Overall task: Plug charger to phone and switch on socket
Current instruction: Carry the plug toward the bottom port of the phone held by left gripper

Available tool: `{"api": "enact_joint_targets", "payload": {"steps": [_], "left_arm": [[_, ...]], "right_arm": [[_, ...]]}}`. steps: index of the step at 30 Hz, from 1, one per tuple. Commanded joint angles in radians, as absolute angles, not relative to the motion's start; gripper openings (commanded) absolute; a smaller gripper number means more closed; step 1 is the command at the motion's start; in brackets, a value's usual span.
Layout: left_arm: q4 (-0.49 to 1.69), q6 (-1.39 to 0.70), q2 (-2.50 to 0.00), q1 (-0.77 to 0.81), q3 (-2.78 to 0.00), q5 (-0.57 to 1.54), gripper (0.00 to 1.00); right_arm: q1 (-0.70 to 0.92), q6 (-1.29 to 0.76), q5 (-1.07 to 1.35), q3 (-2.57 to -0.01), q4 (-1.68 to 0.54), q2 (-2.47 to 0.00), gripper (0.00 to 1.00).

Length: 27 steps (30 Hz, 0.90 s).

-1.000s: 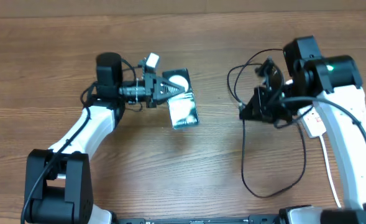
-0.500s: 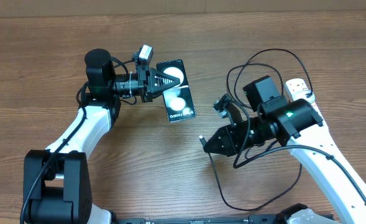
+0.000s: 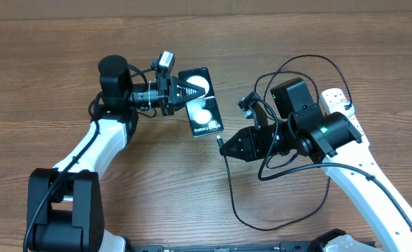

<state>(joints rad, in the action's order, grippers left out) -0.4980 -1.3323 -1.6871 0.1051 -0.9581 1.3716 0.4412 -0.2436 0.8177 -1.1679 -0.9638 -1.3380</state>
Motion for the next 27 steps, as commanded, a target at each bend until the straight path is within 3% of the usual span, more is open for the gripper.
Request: {"api": "enact_joint_targets", "payload": {"steps": [1,27], "left_arm": [[-0.506,-1.341,-1.688,0.112,-0.967,1.35,0.04],[-0.506,-1.376,-1.688,0.125,-0.966,1.381,0.04]], "right_arm": [[0.444,-0.263,0.859,-1.171,-0.958,-1.326,0.04],[0.497,-0.263,0.796,-1.172,-0.866,-1.344,0.04]]}}
